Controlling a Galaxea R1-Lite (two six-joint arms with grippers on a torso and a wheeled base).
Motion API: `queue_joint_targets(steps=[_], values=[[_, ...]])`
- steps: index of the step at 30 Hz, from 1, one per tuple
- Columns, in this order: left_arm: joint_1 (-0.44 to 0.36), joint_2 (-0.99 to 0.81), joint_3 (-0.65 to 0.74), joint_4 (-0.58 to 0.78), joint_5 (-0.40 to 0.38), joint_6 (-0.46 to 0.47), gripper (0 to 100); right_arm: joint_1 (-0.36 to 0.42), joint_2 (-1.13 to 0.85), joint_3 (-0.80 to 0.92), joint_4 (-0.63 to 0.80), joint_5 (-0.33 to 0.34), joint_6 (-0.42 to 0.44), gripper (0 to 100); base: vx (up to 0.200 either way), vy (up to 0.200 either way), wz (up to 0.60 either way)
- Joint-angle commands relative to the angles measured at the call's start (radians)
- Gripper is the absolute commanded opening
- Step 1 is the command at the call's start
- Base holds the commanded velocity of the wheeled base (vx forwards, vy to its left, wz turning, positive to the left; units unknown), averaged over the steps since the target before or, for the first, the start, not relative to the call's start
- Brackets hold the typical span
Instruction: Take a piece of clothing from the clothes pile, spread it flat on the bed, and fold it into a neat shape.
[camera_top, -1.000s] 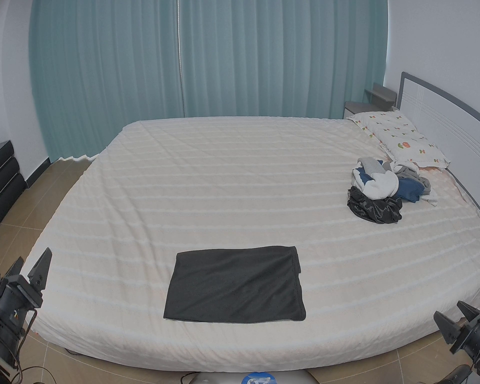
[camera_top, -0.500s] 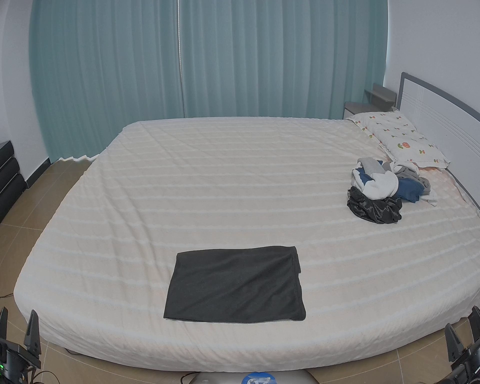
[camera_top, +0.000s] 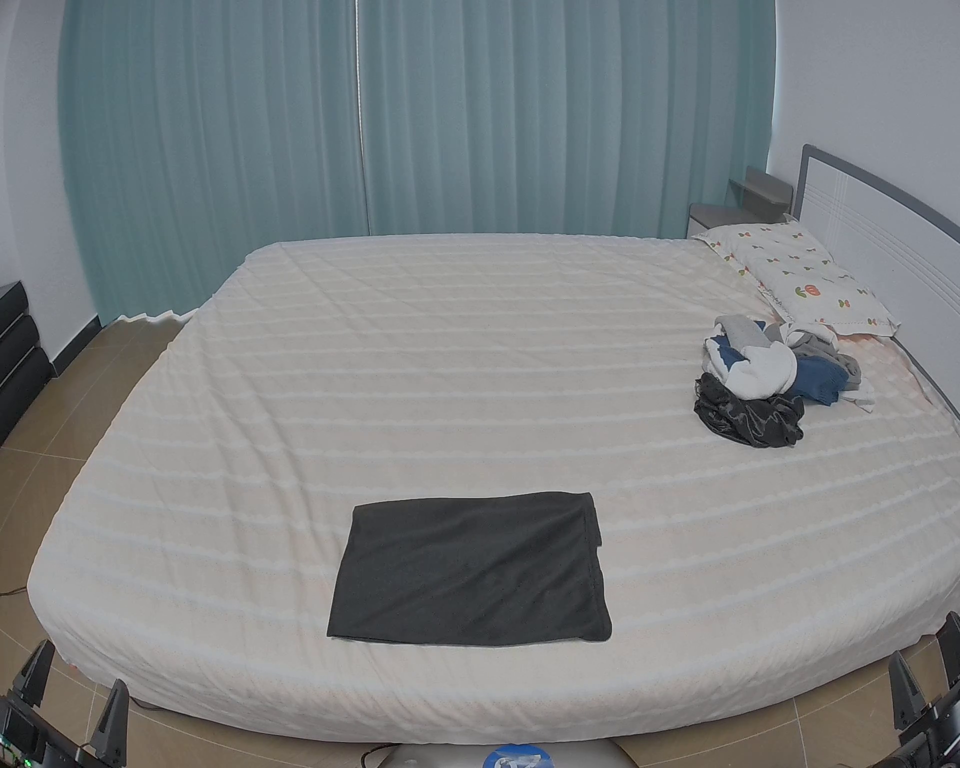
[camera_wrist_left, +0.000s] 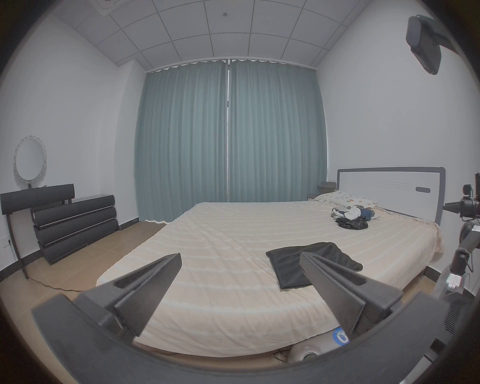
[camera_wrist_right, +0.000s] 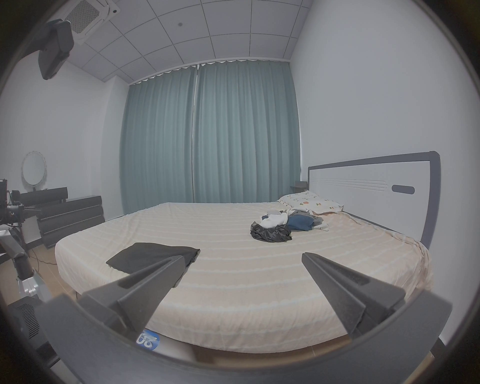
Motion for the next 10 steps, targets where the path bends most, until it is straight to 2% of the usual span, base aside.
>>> queue_joint_targets(steps=[1, 10], values=[[0.0, -0.015, 0.016, -0.005, 0.007, -0.01, 100, 0.0, -0.012, 0.018, 0.0, 0.003, 0.003, 100, 0.0, 0.0, 0.0], [0.0, -0.015, 0.017, -0.009, 0.012, -0.006, 100, 0.0, -0.012, 0.018, 0.0, 0.002, 0.003, 100, 0.0, 0.0, 0.0]])
